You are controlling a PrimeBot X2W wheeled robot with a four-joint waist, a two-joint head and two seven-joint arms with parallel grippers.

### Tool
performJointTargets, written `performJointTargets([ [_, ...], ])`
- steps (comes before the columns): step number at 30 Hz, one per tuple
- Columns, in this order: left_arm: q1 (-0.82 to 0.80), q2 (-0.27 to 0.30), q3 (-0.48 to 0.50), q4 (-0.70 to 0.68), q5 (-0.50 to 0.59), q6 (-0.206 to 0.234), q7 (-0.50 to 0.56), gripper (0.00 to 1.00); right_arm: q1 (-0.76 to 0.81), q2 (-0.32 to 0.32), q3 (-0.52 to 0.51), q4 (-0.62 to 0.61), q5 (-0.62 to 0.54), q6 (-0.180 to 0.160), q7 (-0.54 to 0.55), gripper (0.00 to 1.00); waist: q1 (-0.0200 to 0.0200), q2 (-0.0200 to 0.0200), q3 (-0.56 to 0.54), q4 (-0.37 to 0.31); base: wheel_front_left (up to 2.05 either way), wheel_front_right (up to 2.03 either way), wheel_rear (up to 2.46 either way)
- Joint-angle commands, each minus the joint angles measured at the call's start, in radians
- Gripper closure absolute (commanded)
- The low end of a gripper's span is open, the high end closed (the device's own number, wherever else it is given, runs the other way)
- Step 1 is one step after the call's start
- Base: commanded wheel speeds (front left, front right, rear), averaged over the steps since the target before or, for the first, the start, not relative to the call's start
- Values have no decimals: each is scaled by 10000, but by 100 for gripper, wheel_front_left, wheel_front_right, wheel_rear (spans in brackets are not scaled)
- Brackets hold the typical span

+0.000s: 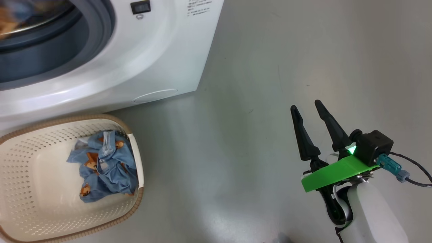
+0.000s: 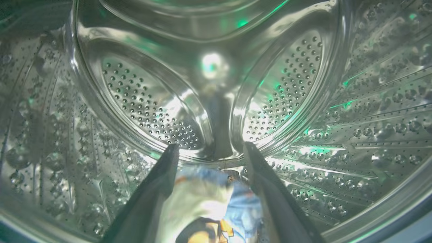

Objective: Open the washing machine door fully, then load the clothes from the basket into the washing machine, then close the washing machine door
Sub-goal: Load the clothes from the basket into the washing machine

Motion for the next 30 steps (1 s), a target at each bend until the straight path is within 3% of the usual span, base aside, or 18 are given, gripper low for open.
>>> performJointTargets([
  [1,135,466,292,-198,47,-15,-51,0,49,62,191,-241,-8,16,-120,0,0,0,-6,21,0,0,0],
  [12,1312,-111,317,-579,56,-15,-51,0,30,35,-3,-140,-154,16,-120,0,0,0,-347,456,0,0,0],
  [30,4370,-1069,711,-1929,195,-15,-51,0,527,-676,-261,73,-154,16,-120,0,0,0,-1468,1446,0,0,0],
])
